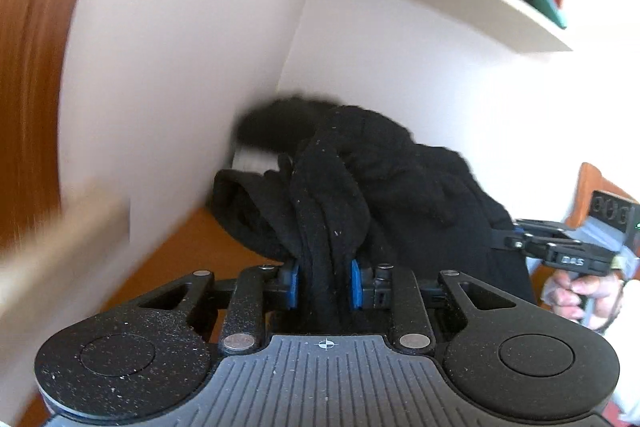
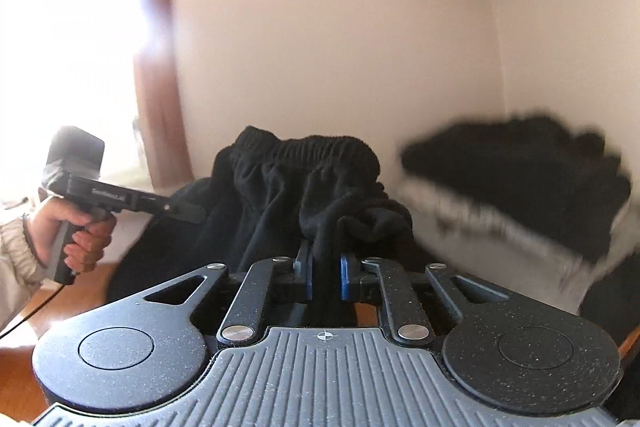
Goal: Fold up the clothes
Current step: 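Lower the pants onto the top of the folded clothes stack with both grippers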
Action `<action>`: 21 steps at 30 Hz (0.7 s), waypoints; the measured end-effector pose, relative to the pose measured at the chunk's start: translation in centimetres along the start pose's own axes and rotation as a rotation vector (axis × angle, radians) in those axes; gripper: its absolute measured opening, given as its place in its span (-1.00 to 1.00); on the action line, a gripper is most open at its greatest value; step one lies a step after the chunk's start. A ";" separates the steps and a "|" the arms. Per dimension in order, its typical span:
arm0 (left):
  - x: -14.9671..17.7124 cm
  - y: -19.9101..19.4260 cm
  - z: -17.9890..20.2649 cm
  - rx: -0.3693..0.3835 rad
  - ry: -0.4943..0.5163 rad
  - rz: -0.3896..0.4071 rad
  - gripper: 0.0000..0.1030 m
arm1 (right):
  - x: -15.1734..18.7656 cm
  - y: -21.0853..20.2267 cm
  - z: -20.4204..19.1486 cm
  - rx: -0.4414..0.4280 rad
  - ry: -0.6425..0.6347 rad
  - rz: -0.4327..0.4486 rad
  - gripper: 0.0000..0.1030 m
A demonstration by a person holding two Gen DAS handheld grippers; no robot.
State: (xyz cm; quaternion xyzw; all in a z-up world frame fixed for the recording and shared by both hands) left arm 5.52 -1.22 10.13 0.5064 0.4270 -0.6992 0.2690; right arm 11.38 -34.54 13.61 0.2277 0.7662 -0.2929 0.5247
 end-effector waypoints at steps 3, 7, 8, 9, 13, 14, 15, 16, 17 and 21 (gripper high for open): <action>-4.2 0.2 1.4 -0.024 0.049 0.061 -0.51 | -3.4 -1.2 0.6 0.016 -0.026 0.076 -0.77; -11.5 3.3 2.9 -0.051 0.132 0.096 -0.51 | -8.2 -2.2 2.8 0.045 -0.031 0.176 -0.78; -13.6 4.5 3.2 -0.057 0.155 0.097 -0.51 | -9.5 -2.1 3.9 0.056 -0.021 0.201 -0.78; -15.8 5.8 3.3 -0.066 0.181 0.098 -0.51 | -10.9 -2.0 5.2 0.067 -0.009 0.221 -0.78; -23.6 13.5 2.9 -0.091 0.238 0.077 -0.51 | -14.5 0.6 11.8 0.138 0.060 0.257 -0.78; -25.2 15.8 2.3 -0.101 0.245 0.067 -0.51 | -15.2 1.4 13.5 0.157 0.079 0.261 -0.78; -26.6 18.3 1.5 -0.111 0.250 0.051 -0.50 | -16.0 2.2 15.3 0.175 0.097 0.264 -0.78; -27.6 21.1 0.7 -0.121 0.255 0.028 -0.43 | -16.7 3.0 17.1 0.194 0.116 0.268 -0.78; -28.2 24.1 -0.3 -0.141 0.268 -0.006 -0.35 | -17.0 4.3 19.0 0.225 0.135 0.259 -0.77; -26.4 33.9 -3.7 -0.302 0.314 -0.190 -0.22 | -15.5 11.0 26.6 0.414 0.152 0.085 -0.52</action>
Point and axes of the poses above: each gripper's, at about its wrist camera, not at the fingertips, and y roughly the way its jaws point, z to its right, x to its underside, the point moved 3 cm from there along y, roughly the way its jaws point, and after that the axes turned 9 degrees about y, right-handed, at the moved point
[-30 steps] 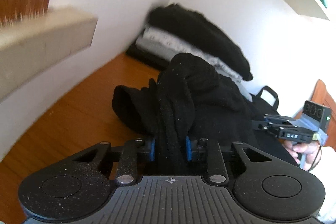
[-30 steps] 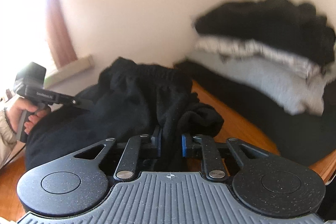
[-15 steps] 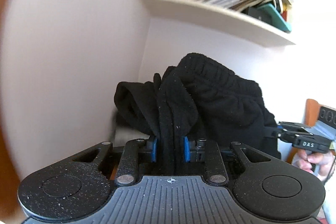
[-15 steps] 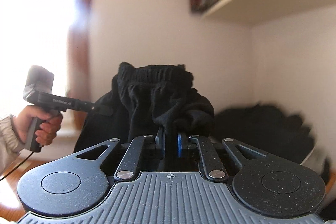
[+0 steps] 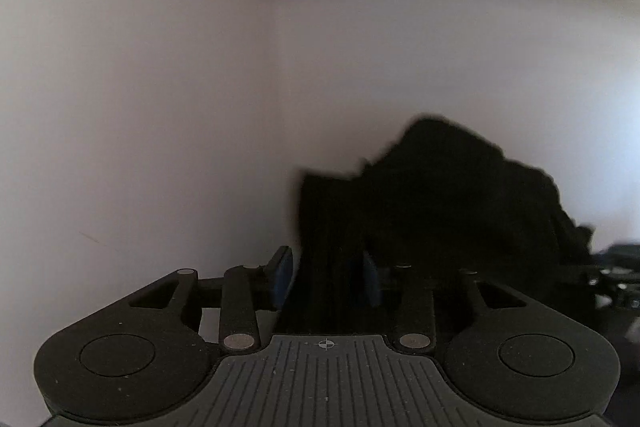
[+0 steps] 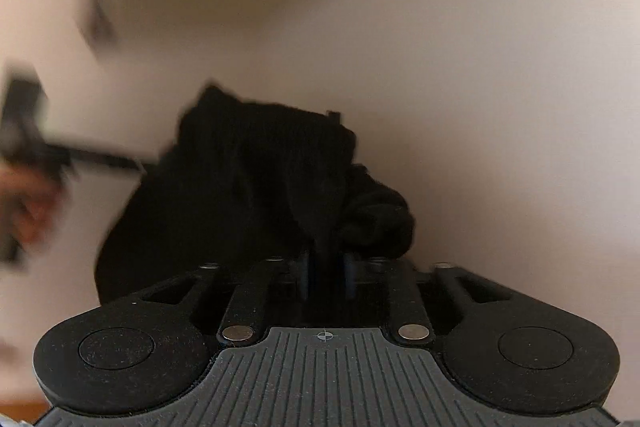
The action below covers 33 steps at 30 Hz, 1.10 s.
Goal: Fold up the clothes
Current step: 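Lower the pants onto the top of the folded clothes stack with both grippers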
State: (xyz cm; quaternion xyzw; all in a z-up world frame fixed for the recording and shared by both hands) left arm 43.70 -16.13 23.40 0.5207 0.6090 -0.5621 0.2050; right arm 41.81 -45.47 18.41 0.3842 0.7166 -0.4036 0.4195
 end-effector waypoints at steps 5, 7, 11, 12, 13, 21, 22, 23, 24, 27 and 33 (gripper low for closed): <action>2.8 0.8 0.8 -0.014 0.041 0.034 -0.20 | 0.4 1.1 2.8 -0.047 0.010 0.067 -0.24; 3.4 -0.1 0.7 0.011 0.021 0.063 -0.20 | 0.3 1.1 2.2 -0.129 -0.019 0.083 -0.50; 4.1 -1.3 1.3 0.005 0.021 0.078 -0.20 | 0.0 1.8 -0.2 -0.199 -0.127 0.093 -0.69; 4.4 -1.6 1.4 0.013 0.012 0.080 -0.20 | -0.2 2.2 -1.0 -0.204 -0.156 0.080 -0.69; 4.7 -2.0 1.6 0.019 0.007 0.081 -0.19 | -0.4 3.1 -1.2 -0.181 -0.185 0.057 -0.69; 7.2 -6.2 3.8 0.068 0.012 0.080 0.06 | -0.9 5.1 1.9 0.048 -0.175 0.005 -0.88; 7.5 -6.8 3.9 0.070 0.012 0.084 0.16 | -0.7 4.1 1.6 0.053 -0.170 0.033 -0.71; 8.0 -7.3 4.0 0.071 0.007 0.089 0.19 | -0.5 3.1 1.2 0.049 -0.166 0.057 -0.61; 8.3 -7.8 4.2 0.074 0.000 0.089 0.27 | -0.3 2.2 0.7 0.028 -0.164 0.066 -0.51; 9.6 -9.2 4.8 0.076 -0.019 0.085 0.39 | 0.9 0.0 -1.1 -0.088 -0.165 0.022 -0.49; 12.0 -12.9 5.7 0.084 -0.055 0.074 0.51 | 4.7 -3.5 -2.7 -0.139 -0.178 -0.078 -0.37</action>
Point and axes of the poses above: each gripper's, at about its wrist camera, not at the fingertips, and y roughly the way its jaws point, z to its right, x to its underside, the point moved 3 cm from there along y, roughly the way its jaws point, and after that the axes turned 9 degrees about y, right-handed, at the moved point
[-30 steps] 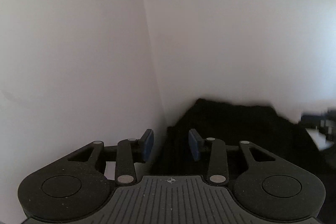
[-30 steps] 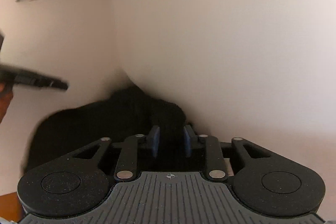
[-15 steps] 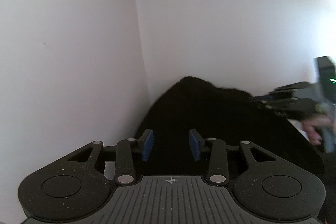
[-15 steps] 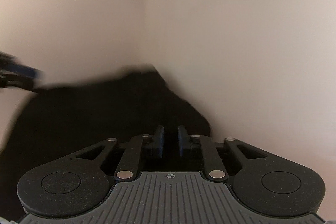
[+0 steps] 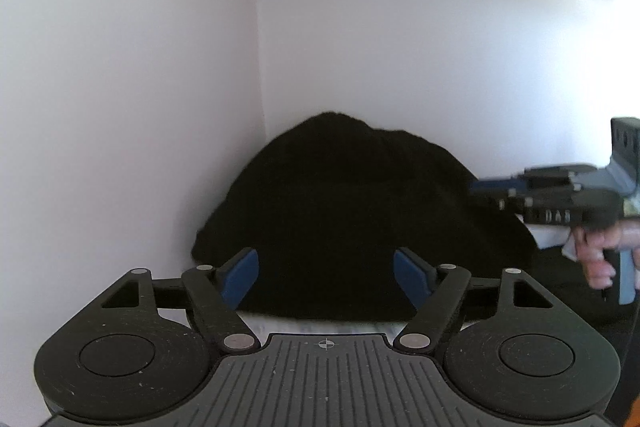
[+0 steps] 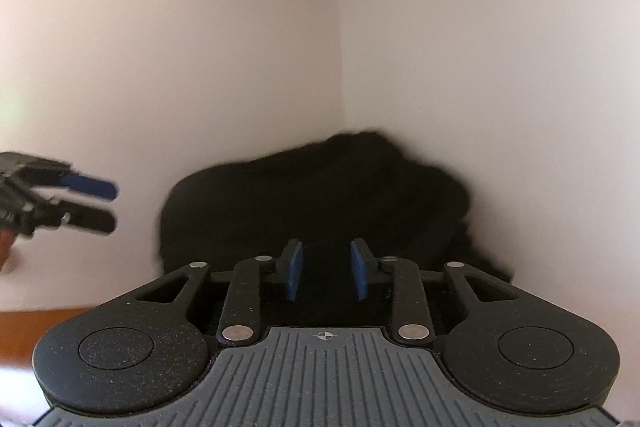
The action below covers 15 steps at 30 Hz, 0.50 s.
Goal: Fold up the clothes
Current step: 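Lower the pants onto the top of the folded clothes stack with both grippers, then open both grippers to release the pants on the stack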
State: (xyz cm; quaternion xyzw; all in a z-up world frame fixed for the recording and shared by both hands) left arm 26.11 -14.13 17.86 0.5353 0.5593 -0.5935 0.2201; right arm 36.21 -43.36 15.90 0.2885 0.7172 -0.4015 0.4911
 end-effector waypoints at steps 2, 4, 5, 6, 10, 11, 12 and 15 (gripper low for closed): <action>0.6 -1.2 0.3 -0.008 -0.013 0.001 0.57 | 1.4 -0.2 0.9 0.057 0.003 -0.015 -0.36; 1.1 -2.4 0.7 -0.019 -0.027 0.002 0.78 | 1.9 -1.2 2.3 0.080 0.053 -0.005 -0.29; 1.4 -3.1 0.9 -0.026 -0.035 0.004 0.85 | 1.9 -1.9 2.7 0.092 0.074 0.012 -0.26; 1.8 -4.0 1.1 -0.033 -0.038 0.007 0.99 | 1.8 -2.5 2.4 0.102 0.084 0.031 -0.18; 3.7 -7.9 1.3 -0.087 -0.067 0.005 1.00 | 1.7 -4.1 -0.7 0.079 0.090 0.074 0.07; 4.1 -8.7 1.4 -0.101 -0.078 0.002 1.00 | 1.8 -4.4 -1.9 0.054 0.087 0.066 0.13; 4.6 -9.4 1.4 -0.114 -0.087 -0.003 1.00 | 1.8 -4.6 -3.0 0.029 0.084 0.058 0.24; 6.2 -11.7 1.6 -0.153 -0.114 -0.020 1.00 | 2.4 -5.2 -7.4 -0.050 0.048 0.035 0.47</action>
Point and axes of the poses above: each gripper's, at about its wrist camera, not at the fingertips, and y roughly the way its jaws point, z to its right, x to its underside, the point moved 3 cm from there along y, roughly the way its jaws point, and after that the axes turned 9 degrees about y, right-handed, at the moved point
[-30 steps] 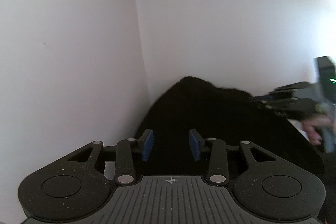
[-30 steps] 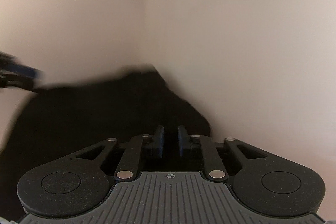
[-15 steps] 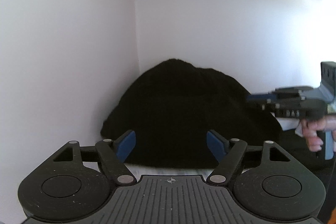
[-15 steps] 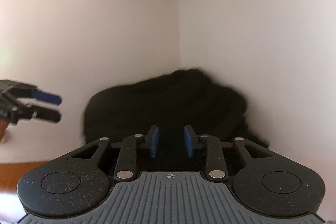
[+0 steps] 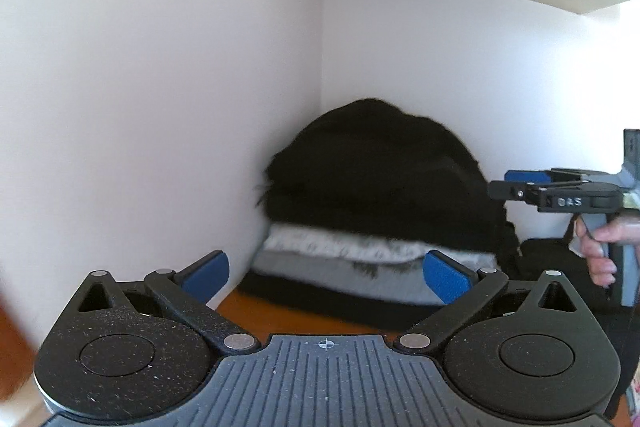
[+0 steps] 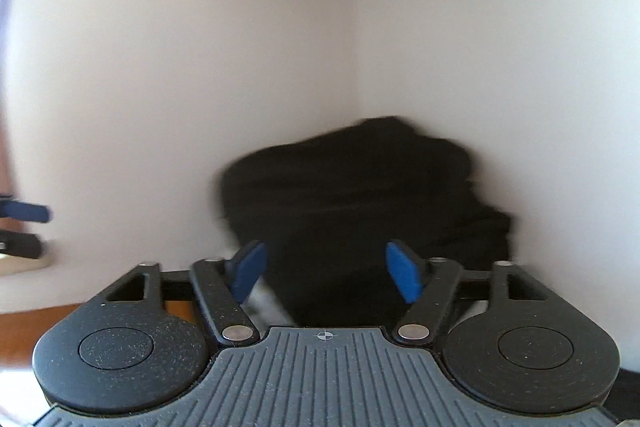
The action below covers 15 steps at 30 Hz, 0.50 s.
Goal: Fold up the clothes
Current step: 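Open both grippers to release the pants on the stack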
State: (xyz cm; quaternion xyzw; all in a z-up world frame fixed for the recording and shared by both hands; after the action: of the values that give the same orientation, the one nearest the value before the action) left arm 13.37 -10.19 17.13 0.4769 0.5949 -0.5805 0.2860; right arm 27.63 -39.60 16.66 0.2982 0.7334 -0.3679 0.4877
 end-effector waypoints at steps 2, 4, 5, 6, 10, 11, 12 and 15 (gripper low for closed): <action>0.8 -1.1 -0.5 -0.010 -0.010 -0.013 1.00 | 0.8 -0.4 -3.1 -0.059 -0.007 -0.018 0.50; 1.9 -2.5 -1.0 -0.010 -0.013 -0.019 1.00 | 1.7 -0.9 -5.8 -0.106 0.001 -0.032 0.52; 2.5 -3.2 -1.3 -0.010 -0.014 -0.019 1.00 | 2.2 -1.2 -6.8 -0.128 0.009 -0.039 0.52; 3.1 -3.8 -1.5 -0.008 -0.017 -0.020 1.00 | 2.6 -1.6 -7.6 -0.147 0.019 -0.046 0.56; 5.9 -5.8 -1.8 0.008 -0.032 -0.035 1.00 | 4.9 -2.3 -10.8 -0.174 0.036 -0.088 0.71; 6.5 -6.3 -2.0 0.010 -0.031 -0.044 1.00 | 5.5 -2.2 -11.4 -0.174 0.039 -0.101 0.73; 7.1 -6.7 -2.1 0.010 -0.030 -0.051 1.00 | 6.3 -2.2 -12.0 -0.169 0.040 -0.116 0.75; 8.9 -6.9 -2.8 0.009 -0.043 -0.063 1.00 | 9.4 -2.1 -14.1 -0.137 0.049 -0.165 0.88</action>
State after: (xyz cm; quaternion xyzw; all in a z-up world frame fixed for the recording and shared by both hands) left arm 4.34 -4.52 12.54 0.4466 0.6007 -0.6019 0.2783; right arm 15.70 -28.36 11.99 0.2115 0.7905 -0.3483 0.4572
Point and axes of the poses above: each gripper's, at about its wrist camera, not at the fingertips, and y roughly the way its jaws point, z to its right, x to its underside, the point moved 3 cm from there along y, roughly the way its jaws point, and after that the axes turned 9 degrees about y, right-handed, at the moved point
